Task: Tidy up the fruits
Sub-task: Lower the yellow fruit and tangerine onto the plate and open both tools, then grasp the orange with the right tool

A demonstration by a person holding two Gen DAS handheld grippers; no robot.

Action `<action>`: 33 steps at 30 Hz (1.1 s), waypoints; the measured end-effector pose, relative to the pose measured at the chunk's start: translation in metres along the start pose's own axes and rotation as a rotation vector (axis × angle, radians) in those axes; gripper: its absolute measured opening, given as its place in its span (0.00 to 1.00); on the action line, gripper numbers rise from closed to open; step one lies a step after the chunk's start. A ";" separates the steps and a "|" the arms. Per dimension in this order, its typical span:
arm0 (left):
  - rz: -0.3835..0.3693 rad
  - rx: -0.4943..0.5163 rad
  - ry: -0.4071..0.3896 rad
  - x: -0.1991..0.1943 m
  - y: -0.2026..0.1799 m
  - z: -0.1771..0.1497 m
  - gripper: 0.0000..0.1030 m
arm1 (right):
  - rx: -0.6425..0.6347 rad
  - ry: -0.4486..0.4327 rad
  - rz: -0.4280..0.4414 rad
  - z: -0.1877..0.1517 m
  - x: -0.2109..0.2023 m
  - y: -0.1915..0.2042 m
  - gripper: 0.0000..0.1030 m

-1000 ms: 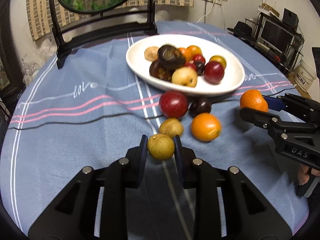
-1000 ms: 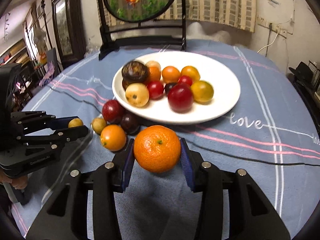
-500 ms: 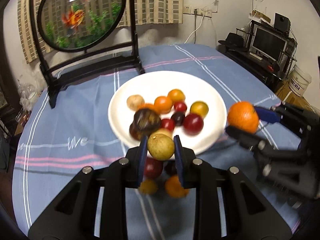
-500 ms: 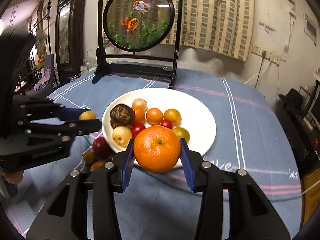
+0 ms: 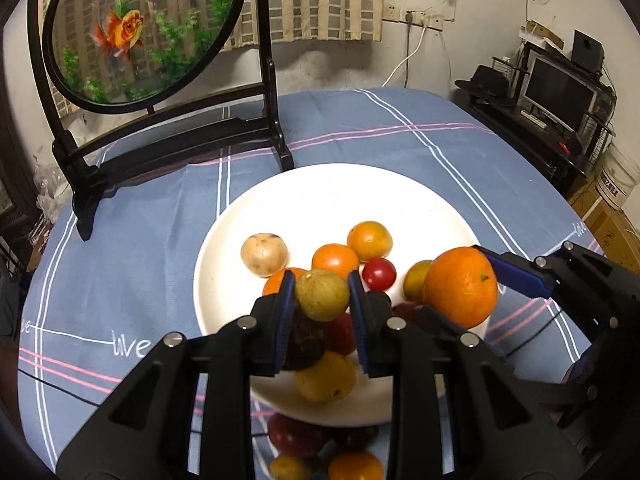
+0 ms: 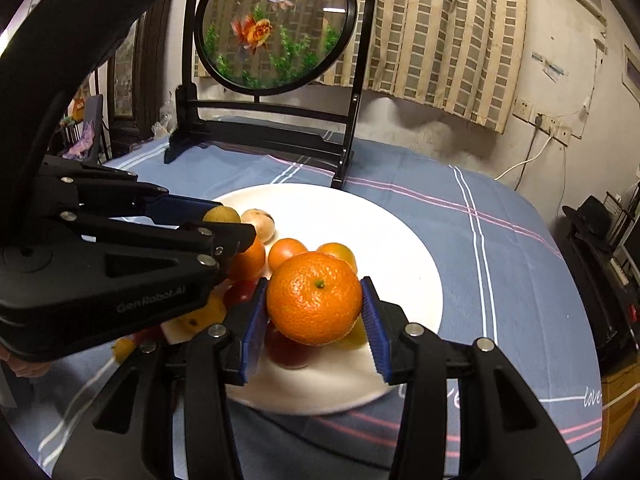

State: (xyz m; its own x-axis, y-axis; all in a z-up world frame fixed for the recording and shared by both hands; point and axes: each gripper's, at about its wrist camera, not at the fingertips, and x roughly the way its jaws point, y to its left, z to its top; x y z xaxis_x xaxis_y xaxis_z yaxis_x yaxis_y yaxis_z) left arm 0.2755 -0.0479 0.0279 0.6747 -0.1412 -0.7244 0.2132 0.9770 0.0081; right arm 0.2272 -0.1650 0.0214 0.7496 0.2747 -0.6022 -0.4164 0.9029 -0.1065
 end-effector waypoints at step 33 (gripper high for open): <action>0.058 -0.058 -0.031 -0.073 0.023 -0.086 0.80 | 0.145 0.066 0.016 -0.064 -0.068 -0.002 0.60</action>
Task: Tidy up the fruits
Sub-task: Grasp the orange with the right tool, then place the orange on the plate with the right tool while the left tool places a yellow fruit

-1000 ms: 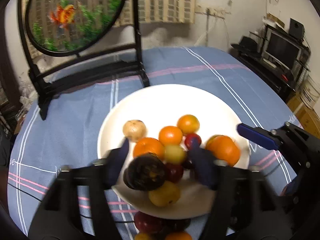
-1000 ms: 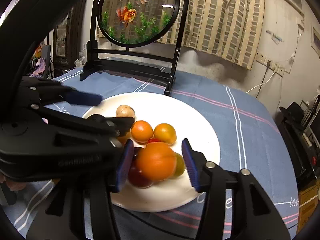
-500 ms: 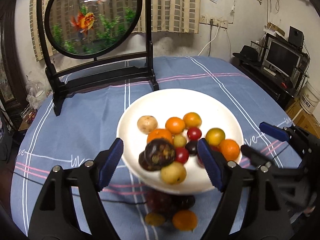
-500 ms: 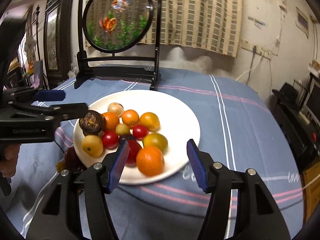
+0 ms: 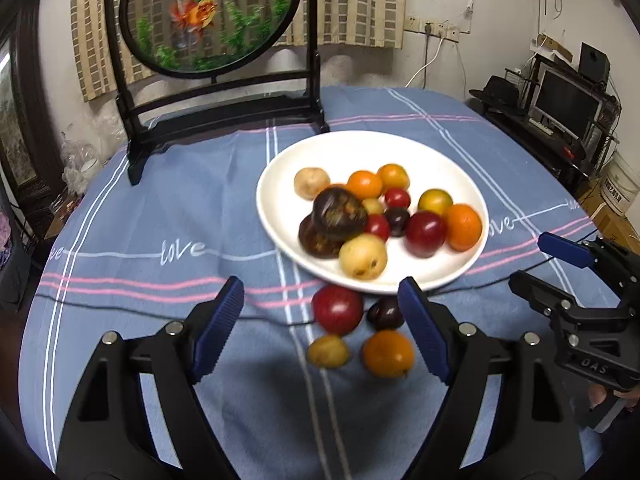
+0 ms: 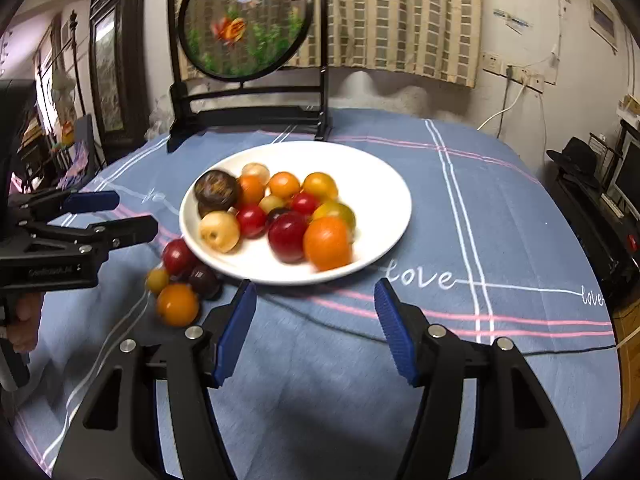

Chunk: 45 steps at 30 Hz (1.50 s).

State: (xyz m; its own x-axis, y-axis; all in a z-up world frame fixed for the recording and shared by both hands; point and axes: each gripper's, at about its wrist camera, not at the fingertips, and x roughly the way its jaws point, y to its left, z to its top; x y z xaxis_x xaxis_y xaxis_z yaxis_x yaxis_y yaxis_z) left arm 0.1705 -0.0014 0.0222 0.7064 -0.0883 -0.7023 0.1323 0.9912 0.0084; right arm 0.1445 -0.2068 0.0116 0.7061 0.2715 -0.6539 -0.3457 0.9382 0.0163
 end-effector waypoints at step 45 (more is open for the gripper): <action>0.066 0.075 0.110 0.038 -0.001 -0.045 0.77 | 0.050 0.017 0.122 -0.013 0.003 0.022 0.34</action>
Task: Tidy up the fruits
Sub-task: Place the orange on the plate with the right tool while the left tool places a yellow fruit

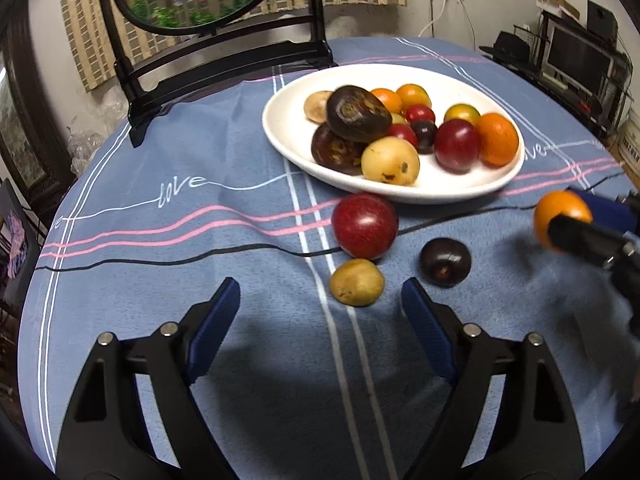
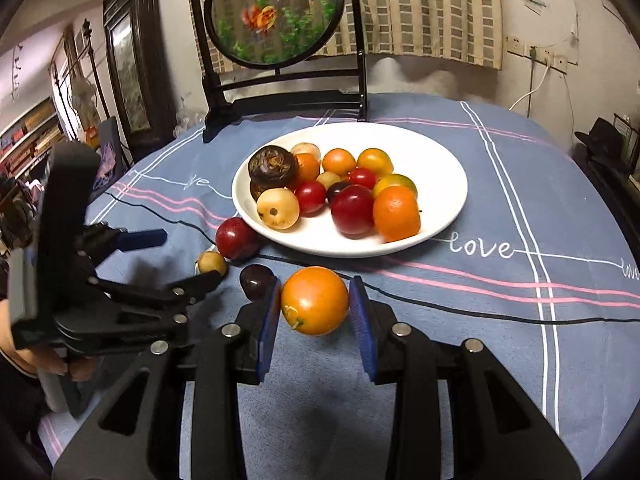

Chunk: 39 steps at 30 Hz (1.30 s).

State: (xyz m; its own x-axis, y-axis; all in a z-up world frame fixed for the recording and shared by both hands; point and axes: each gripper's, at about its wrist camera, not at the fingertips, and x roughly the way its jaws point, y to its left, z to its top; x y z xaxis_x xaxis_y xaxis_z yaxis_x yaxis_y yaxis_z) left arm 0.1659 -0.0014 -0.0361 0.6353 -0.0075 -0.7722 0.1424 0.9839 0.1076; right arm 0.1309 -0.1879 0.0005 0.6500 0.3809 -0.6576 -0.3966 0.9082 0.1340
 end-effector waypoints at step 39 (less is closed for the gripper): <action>-0.067 -0.094 -0.105 0.029 -0.020 0.134 0.39 | -0.202 -0.164 -0.189 0.069 0.059 -0.010 0.49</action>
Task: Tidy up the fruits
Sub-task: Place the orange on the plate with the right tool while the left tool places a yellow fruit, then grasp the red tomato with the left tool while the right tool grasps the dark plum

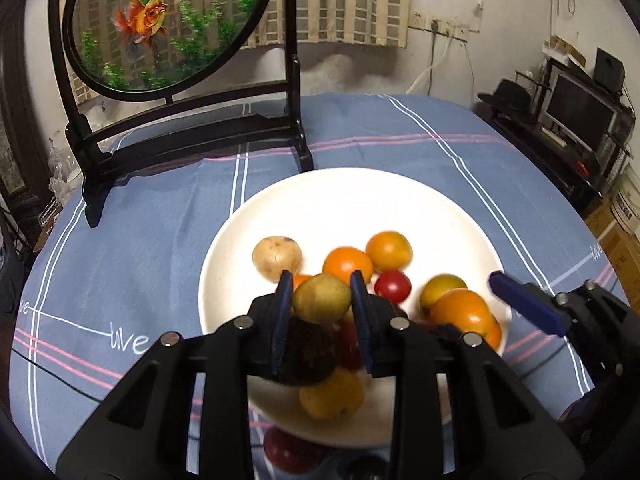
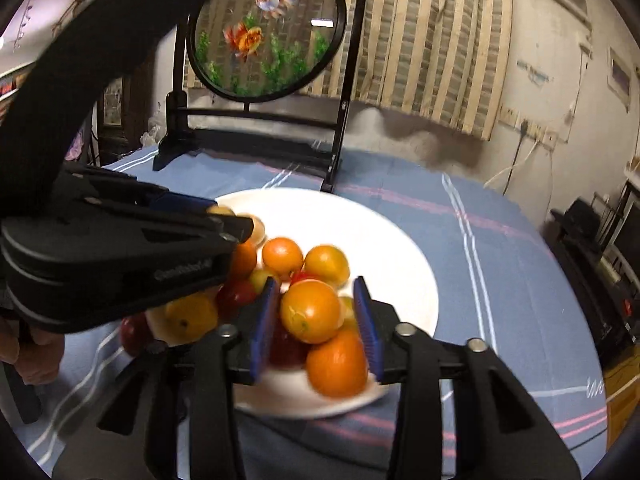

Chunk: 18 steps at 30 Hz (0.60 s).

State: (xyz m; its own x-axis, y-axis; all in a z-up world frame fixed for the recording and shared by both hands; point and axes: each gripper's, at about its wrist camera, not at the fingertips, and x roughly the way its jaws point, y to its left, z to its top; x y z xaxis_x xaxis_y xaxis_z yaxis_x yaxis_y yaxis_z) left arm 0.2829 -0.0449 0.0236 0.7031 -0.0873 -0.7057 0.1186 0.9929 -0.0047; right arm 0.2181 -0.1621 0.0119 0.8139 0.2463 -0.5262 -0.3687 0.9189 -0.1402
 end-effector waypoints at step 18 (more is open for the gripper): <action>0.042 -0.022 -0.059 -0.052 0.021 -0.031 0.79 | 0.066 0.066 0.076 -0.018 -0.043 0.000 0.59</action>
State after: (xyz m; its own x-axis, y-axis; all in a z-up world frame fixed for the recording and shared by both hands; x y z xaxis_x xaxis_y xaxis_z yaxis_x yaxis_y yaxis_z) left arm 0.2271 -0.0165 0.0387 0.7472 -0.0493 -0.6628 0.0731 0.9973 0.0082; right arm 0.1747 -0.1782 0.0199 0.7525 0.2974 -0.5876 -0.3964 0.9171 -0.0434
